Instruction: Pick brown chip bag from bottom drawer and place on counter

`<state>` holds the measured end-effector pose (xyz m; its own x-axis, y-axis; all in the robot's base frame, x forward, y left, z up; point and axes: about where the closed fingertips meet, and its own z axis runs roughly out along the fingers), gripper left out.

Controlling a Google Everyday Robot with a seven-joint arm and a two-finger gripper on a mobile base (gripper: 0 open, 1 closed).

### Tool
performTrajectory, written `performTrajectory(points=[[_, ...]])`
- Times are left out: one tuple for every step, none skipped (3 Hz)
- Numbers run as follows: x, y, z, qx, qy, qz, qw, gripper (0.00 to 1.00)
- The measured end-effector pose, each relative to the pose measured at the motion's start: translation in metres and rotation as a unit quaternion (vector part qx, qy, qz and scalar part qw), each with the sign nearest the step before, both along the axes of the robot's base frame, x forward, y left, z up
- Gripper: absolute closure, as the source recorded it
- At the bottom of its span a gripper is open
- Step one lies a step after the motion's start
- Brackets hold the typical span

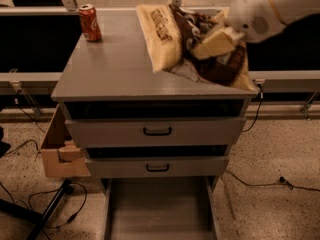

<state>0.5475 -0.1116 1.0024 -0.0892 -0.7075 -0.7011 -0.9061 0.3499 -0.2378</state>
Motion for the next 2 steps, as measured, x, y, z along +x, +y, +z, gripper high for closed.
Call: performTrajectory(points=[[0.059, 0.037, 0.017, 0.012, -0.017, -0.031, 0.9993, 1.0], [0.11, 0.064, 0.014, 0.017, -0.016, -0.06, 0.9979, 1.0]])
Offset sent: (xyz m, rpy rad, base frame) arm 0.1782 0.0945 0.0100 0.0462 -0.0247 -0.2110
